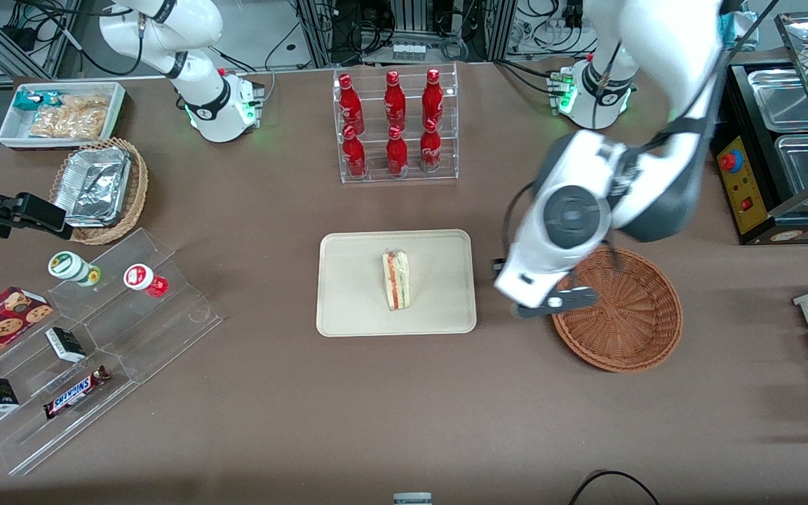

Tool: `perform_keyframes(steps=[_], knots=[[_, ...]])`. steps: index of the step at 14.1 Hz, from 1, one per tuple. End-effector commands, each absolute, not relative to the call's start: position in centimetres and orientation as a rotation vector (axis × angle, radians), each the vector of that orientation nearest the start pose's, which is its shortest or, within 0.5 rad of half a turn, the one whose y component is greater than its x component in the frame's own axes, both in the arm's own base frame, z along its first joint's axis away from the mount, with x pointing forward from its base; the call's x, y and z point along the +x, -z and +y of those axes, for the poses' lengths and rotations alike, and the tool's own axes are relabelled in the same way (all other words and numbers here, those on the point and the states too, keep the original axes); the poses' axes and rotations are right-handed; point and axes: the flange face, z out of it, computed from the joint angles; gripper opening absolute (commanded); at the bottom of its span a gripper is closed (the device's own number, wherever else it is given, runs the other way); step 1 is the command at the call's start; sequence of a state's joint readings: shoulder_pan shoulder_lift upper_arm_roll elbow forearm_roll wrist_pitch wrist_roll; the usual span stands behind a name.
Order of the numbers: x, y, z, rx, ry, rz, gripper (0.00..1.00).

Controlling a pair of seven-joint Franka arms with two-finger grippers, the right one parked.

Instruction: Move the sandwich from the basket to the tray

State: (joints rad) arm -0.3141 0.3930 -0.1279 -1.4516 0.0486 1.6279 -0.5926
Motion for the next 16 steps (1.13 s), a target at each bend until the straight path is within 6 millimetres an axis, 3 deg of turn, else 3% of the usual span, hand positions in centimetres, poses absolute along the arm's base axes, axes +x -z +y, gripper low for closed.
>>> perform_keyframes(steps=[1, 4, 6, 11, 15, 16], knots=[[57.2, -50.4, -19.5, -3.016, -0.328, -0.143, 1.00], [56.6, -54.9, -13.4, -3.036, -0.312, -0.129, 1.00], [55.9, -56.8, -11.1, -3.040, -0.299, -0.146, 1.00], [55.2, -59.1, -9.1, -3.037, -0.248, -0.191, 1.00], [54.7, -60.7, -9.0, -3.049, -0.202, -0.200, 1.00], [54.8, -61.4, -7.9, -3.054, -0.186, -0.235, 1.00]])
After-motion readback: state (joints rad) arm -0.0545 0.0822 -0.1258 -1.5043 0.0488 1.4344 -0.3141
